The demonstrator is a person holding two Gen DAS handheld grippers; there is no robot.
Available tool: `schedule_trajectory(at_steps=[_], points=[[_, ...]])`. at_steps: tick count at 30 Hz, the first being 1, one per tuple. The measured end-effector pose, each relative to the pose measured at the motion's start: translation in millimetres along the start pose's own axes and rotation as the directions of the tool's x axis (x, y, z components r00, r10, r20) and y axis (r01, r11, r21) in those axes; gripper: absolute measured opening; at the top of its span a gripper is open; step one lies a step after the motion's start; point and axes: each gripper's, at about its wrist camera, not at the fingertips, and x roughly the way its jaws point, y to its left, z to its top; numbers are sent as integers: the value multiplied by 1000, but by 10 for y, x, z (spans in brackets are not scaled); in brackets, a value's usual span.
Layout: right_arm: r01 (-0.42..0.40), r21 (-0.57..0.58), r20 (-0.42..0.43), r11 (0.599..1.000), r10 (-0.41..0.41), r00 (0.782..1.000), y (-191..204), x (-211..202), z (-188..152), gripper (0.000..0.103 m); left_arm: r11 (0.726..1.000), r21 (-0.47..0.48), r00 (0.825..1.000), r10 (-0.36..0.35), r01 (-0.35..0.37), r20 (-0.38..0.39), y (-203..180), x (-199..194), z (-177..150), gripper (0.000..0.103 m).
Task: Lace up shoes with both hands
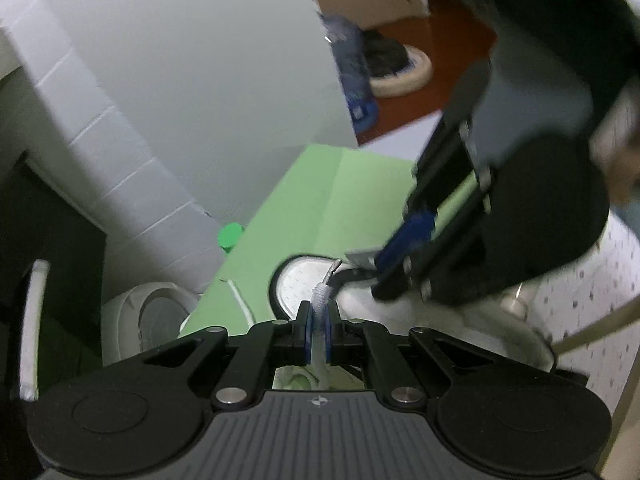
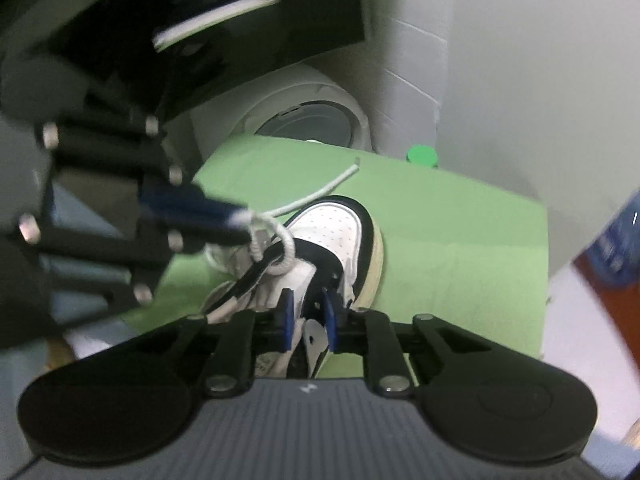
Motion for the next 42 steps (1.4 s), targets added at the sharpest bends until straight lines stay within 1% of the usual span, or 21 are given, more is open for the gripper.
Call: schedule_trajectory(at_steps=[3, 6, 8, 15, 19, 25, 27, 29, 30, 32, 35, 36, 40, 42], points=[[-29, 65, 5, 997, 29, 1000, -116, -10, -13, 15, 997, 74, 999, 8, -6, -31, -106, 102, 10, 5], [-72, 142, 14, 987, 71, 997, -216, -4, -16, 15, 995, 99, 998, 4, 1, -55, -146, 181, 14, 5], [-105, 198, 21, 975, 102, 995, -289, 6, -21, 15, 995, 95, 998, -3, 9, -67, -144, 216, 18, 5], [-177, 324, 49, 929, 170, 984, -474, 40, -60, 14, 999, -15, 995, -36, 35, -88, -75, 309, 12, 5], [-237, 441, 80, 866, 225, 971, -648, 77, -122, 14, 999, -37, 993, -42, 38, -107, -88, 371, 36, 5], [-333, 613, 140, 716, 316, 938, -912, 170, -255, 13, 1000, -9, 991, -29, 28, -129, -154, 417, 66, 5], [-351, 647, 155, 677, 334, 930, -961, 202, -292, 13, 999, -37, 990, -36, 31, -135, -139, 421, 74, 5], [-361, 663, 164, 655, 344, 925, -987, 225, -315, 13, 995, -86, 989, -52, 40, -136, -89, 426, 86, 4], [-363, 663, 165, 655, 344, 924, -990, 224, -316, 13, 993, -111, 989, -60, 45, -136, -62, 428, 93, 4], [-358, 648, 161, 672, 339, 927, -969, 219, -300, 13, 993, -108, 989, -56, 42, -136, -80, 422, 97, 4], [-356, 638, 158, 683, 337, 928, -962, 214, -294, 13, 998, -53, 991, -26, 20, -133, -166, 403, 110, 4], [-354, 631, 156, 690, 334, 930, -960, 198, -292, 13, 999, -49, 991, -27, 20, -129, -174, 402, 112, 4], [-334, 575, 137, 747, 314, 939, -890, 145, -243, 14, 998, -50, 993, -36, 31, -112, -190, 403, 121, 4], [-335, 560, 137, 757, 314, 939, -882, 125, -241, 14, 998, -51, 994, -41, 36, -103, -198, 403, 125, 4]])
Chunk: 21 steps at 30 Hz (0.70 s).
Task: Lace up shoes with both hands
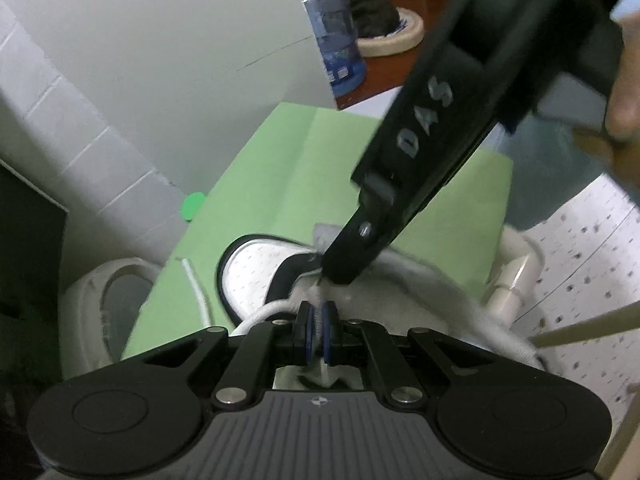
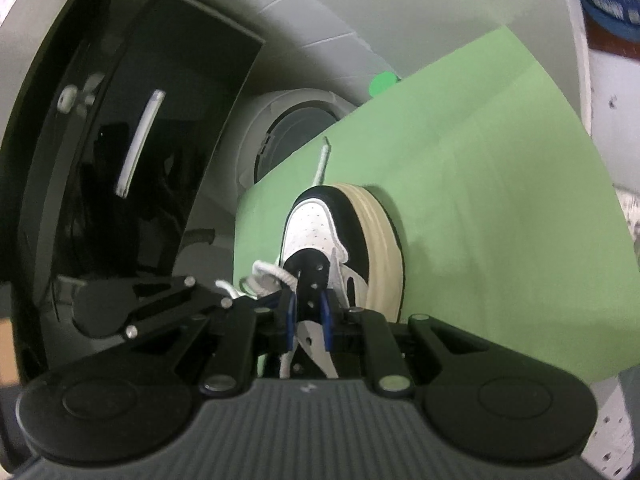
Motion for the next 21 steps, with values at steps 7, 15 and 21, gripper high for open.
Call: schedule_trajectory(at_steps=[7, 15, 21], points=[[-92, 58, 48, 994, 89, 995, -91, -120, 10, 17, 999, -43, 999, -25, 27, 41, 29, -28, -48, 4], [-269, 168, 67, 948, 261, 963, -190, 33, 133, 17, 996, -66, 996, -47, 52, 80, 49, -34, -92, 4], [-155, 240, 52, 958, 146, 988, -369, 80, 102, 17, 999, 46, 997, -23, 19, 69, -79, 43, -74, 5]])
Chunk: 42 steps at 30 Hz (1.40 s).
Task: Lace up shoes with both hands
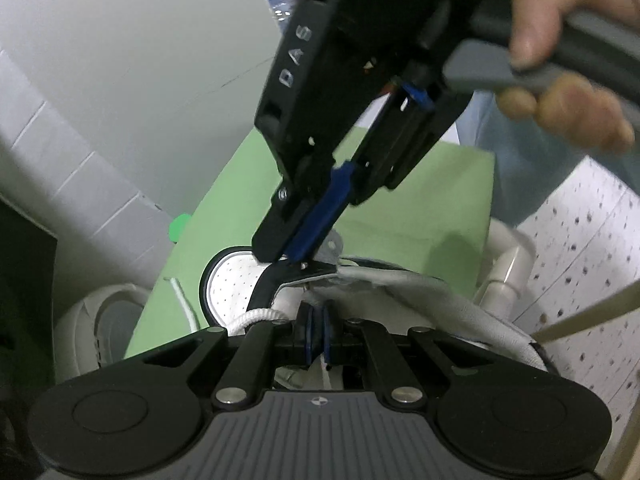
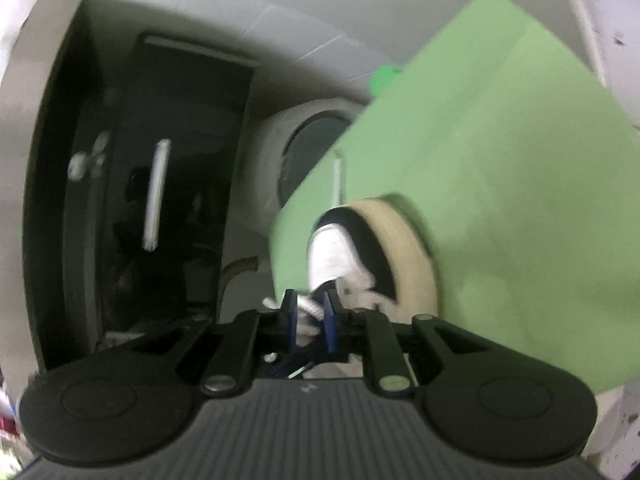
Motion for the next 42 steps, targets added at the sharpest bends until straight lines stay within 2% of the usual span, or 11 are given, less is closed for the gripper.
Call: schedule_trajectory(at_steps=[5, 10, 18, 21, 23, 32, 35, 36, 37, 41, 42], points=[[4, 27, -6, 1000, -4, 1000, -99, -3, -20, 15, 994, -110, 999, -26, 28, 24, 117, 22, -24, 4], [20, 14, 3, 1000, -20, 1000, -71, 38, -29, 14, 992, -123, 999, 3, 4, 54, 52, 15, 2, 4], [113, -171, 5, 979, -114, 993, 219, 117, -72, 4, 980, -197, 998, -2, 16, 68, 142, -12, -32, 5], [127, -183, 20, 975, -126, 992, 243, 104, -80, 4, 981, -191, 997, 16, -2, 71, 110, -36, -24, 9], [137, -194, 37, 971, -132, 991, 268, 75, -90, 3, 980, -197, 997, 39, -25, 66, 104, -68, -27, 26], [138, -215, 152, 967, -106, 983, 331, -211, -22, 2, 958, -279, 994, 92, -73, 57, 117, -372, -86, 47], [201, -365, 178, 909, -143, 974, 561, -230, -102, 9, 948, -306, 992, 114, -91, 61, 115, -500, -101, 55], [219, -417, 192, 882, -149, 970, 650, -251, -139, 18, 944, -318, 990, 120, -93, 67, 117, -559, -109, 57], [235, -468, 207, 852, -153, 966, 741, -278, -180, 34, 939, -332, 989, 126, -93, 79, 119, -631, -120, 58], [280, -615, 270, 738, -137, 953, 1097, -440, -361, 64, 917, -384, 982, 158, -106, 107, 119, -894, -148, 65], [290, -644, 276, 708, -138, 951, 1184, -478, -407, 76, 911, -400, 979, 164, -104, 118, 120, -975, -164, 66]])
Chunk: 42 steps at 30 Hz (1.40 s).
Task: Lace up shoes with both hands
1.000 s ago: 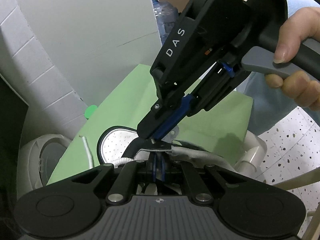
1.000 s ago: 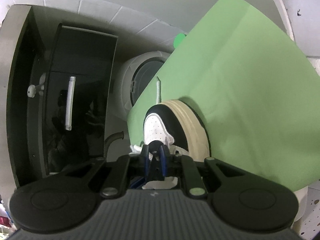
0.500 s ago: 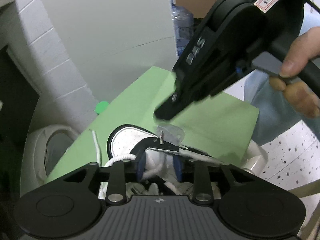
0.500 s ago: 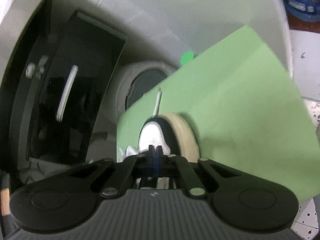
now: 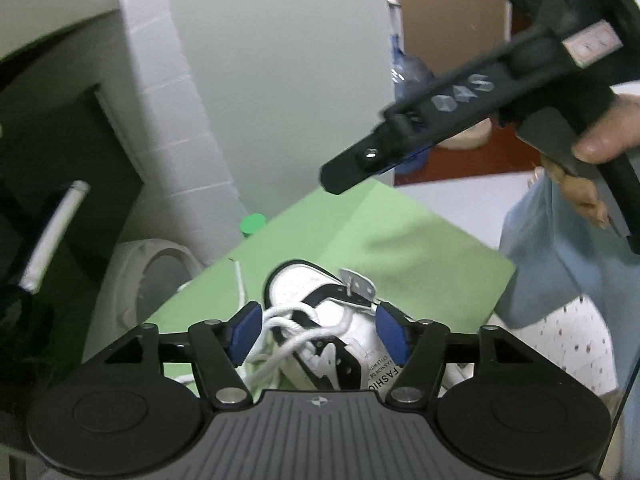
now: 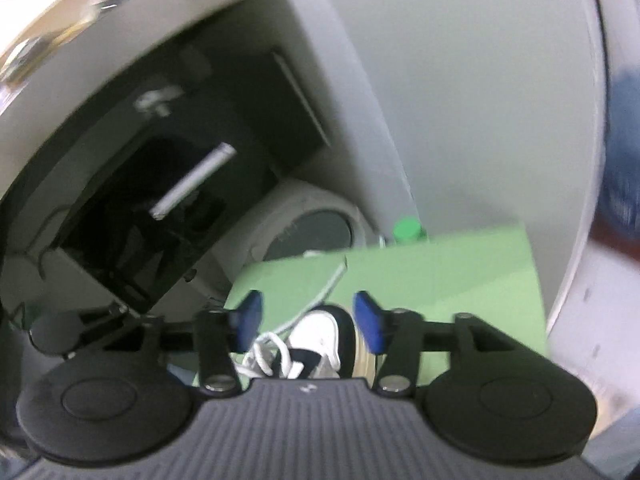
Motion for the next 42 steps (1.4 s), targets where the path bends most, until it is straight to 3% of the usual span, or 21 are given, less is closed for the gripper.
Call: schedule_trajectory(at_steps=[2, 3, 6, 10, 13, 16, 22, 25, 28, 30, 32, 34, 36, 37, 38, 42], points=[[0, -65, 1, 998, 0, 1000, 143, -126, 57, 91, 999, -36, 1000, -1, 2, 26, 35, -167, -3, 73], [-2, -92, -2, 996, 1, 1000, 215, -195, 88, 93, 999, -50, 999, 2, 0, 39, 46, -233, 5, 75], [43, -156, 4, 987, -43, 999, 413, -402, 176, 102, 993, -95, 993, 77, -68, 90, 70, -476, 5, 92], [169, -233, 93, 958, -151, 984, 641, -677, 230, 103, 990, -108, 983, 106, -90, 149, 103, -761, -17, 101], [215, -301, 140, 929, -180, 974, 734, -818, 236, 103, 990, -116, 989, 96, -84, 109, 111, -824, -23, 101], [249, -395, 141, 884, -209, 968, 823, -896, 228, 103, 988, -131, 995, 92, -85, 48, 142, -824, -17, 101], [229, -641, 42, 733, -265, 963, 991, -704, 155, 103, 968, -184, 985, 175, -173, -2, 113, -714, -130, 101], [204, -758, 0, 619, -313, 950, 1066, -457, 57, 103, 963, -212, 986, 166, -168, -27, 88, -570, -146, 100], [139, -875, -14, 464, -312, 950, 1106, -214, -109, 97, 957, -248, 988, 136, -149, -69, 68, -415, -128, 100], [86, -932, -33, 353, -317, 948, 1127, -29, -228, 87, 956, -263, 988, 100, -127, -115, 58, -286, -121, 93], [9, -968, -74, 252, -318, 945, 1125, 158, -361, 78, 953, -294, 992, 41, -75, -118, 70, -197, -153, 76], [-50, -989, -90, 136, -312, 946, 1109, 316, -506, 59, 942, -335, 993, -10, -30, -117, 104, -128, -191, 76], [-100, -995, -99, 14, -303, 948, 1091, 462, -659, 49, 930, -368, 992, -42, -4, -119, 135, -62, -217, 70], [-127, -991, -110, -36, -300, 947, 1077, 524, -722, 39, 927, -376, 991, -52, 1, -124, 143, -28, -224, 65], [-155, -985, -125, -77, -300, 946, 1059, 579, -775, 37, 924, -382, 990, -60, 6, -129, 151, 6, -232, 57], [-258, -936, -177, -241, -313, 933, 948, 730, -949, 24, 924, -382, 983, -91, 24, -157, 146, 162, -252, 43]])
